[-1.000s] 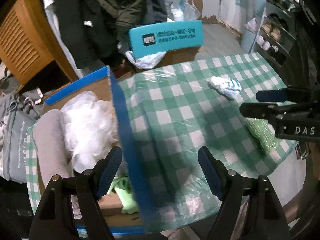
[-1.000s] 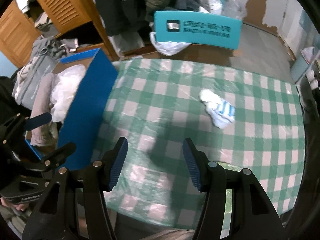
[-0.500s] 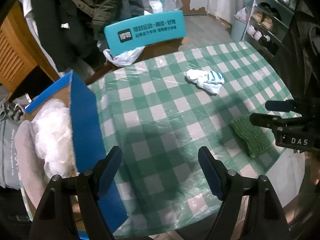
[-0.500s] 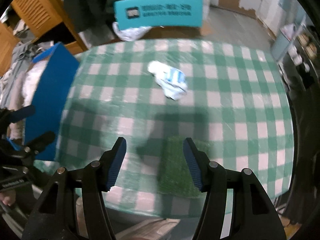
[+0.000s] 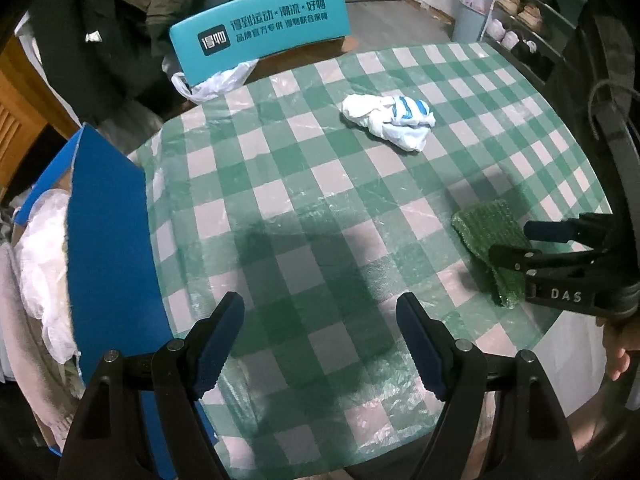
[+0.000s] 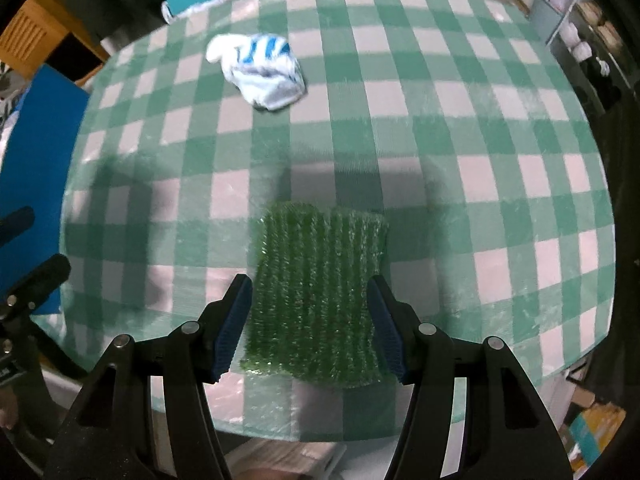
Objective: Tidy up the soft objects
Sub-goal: 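Grasp the green mesh scrubber pad with the right gripper, then grasp the white-and-blue sock bundle with the left gripper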
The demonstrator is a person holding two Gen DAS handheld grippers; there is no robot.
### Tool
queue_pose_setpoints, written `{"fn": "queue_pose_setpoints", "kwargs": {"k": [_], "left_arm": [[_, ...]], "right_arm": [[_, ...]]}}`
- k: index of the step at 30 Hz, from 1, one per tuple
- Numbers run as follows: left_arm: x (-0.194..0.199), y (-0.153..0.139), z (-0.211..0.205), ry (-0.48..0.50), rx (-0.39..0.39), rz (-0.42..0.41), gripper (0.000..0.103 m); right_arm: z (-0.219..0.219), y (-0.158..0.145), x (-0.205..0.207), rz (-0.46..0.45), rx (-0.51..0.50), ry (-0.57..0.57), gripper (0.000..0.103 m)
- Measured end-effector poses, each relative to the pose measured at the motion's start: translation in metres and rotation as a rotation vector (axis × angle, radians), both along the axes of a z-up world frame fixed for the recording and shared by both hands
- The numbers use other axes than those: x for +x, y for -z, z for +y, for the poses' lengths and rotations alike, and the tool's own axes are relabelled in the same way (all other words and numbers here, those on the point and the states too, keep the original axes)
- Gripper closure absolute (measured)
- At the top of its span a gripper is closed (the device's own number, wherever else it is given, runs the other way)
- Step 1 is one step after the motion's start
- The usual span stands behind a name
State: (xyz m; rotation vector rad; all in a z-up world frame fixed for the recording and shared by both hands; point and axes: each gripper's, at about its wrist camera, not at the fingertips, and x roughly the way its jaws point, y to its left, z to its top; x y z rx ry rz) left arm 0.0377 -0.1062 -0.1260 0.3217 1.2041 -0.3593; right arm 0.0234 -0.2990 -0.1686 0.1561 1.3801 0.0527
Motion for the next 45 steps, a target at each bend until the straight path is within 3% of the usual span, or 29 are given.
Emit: {"fn": "queue_pose_setpoints", "kwargs": {"k": [12, 13, 14, 16, 20, 27, 38, 45], "left_arm": [[0.012, 0.022, -0.001, -0.026, -0.004, 0.057, 0.023], [0.013, 0.023, -0.002, -0.027, -0.005, 0.06, 0.023], [0.013, 0.024, -0.002, -0.028, -0.005, 0.062, 0.023], [0.014, 0.024, -0.004, -0.028, -0.007, 0.066, 0.023], [0.016, 0.024, -0.01, -0.022, -0.013, 0.07, 0.023], [0.028, 0.02, -0.027, -0.005, -0.016, 0.047, 0.023], [0.071, 0.016, -0.043, -0.094, -0.06, 0.025, 0.017], [0.1, 0.015, -0.061, -0.159, -0.144, 0.069, 0.016]], "right_arm": [[0.017, 0.012, -0.004, -0.001, -0.099, -0.073, 0.045], [0.018, 0.011, -0.004, -0.006, -0.109, -0.08, 0.054], [0.019, 0.011, -0.005, -0.015, -0.119, -0.083, 0.07], [0.018, 0.008, -0.006, -0.023, -0.129, -0.088, 0.084], [0.01, 0.005, -0.004, -0.028, -0.093, -0.07, 0.092], [-0.004, -0.01, 0.007, -0.071, -0.065, -0.054, 0.093], [-0.033, -0.033, 0.03, -0.149, -0.056, 0.0, 0.093], [-0.049, -0.038, 0.052, -0.181, -0.049, 0.023, 0.093]]}}
